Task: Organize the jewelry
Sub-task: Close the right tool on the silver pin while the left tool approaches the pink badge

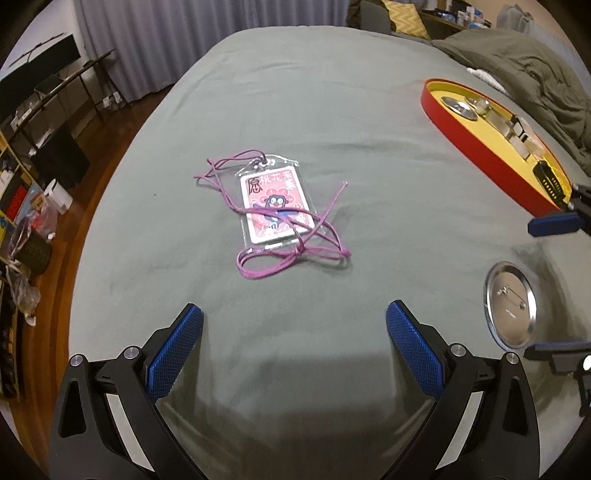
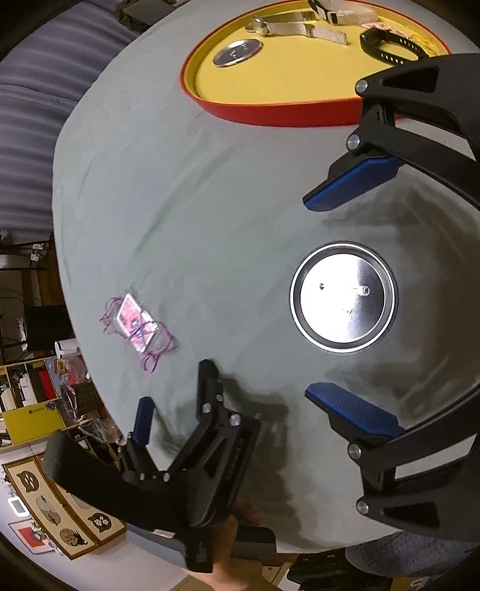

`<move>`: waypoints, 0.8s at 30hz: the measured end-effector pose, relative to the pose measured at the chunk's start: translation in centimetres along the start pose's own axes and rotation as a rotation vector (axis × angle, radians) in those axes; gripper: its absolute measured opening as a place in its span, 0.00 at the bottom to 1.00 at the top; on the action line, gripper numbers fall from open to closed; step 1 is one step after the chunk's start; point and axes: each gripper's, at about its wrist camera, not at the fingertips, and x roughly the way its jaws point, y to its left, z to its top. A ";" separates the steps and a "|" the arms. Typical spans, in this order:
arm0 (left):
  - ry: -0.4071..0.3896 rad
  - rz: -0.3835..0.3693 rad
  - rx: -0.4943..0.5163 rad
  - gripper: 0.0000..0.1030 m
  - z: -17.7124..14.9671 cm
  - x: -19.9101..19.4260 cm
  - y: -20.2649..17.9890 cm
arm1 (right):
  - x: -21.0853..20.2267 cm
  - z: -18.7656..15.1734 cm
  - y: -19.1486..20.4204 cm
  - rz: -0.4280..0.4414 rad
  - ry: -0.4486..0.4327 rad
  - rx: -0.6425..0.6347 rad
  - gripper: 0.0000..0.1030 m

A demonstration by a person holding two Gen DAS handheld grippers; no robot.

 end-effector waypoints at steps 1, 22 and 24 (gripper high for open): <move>-0.003 0.000 -0.002 0.95 0.2 0.1 0.1 | 0.2 -0.1 -0.1 0.002 0.003 0.003 0.87; -0.023 0.028 0.016 0.95 3.3 2.1 0.7 | 0.8 -2.4 0.1 0.005 -0.041 -0.033 0.68; -0.025 0.025 0.017 0.95 3.5 2.2 0.7 | 0.7 -2.5 0.0 0.010 -0.048 -0.030 0.68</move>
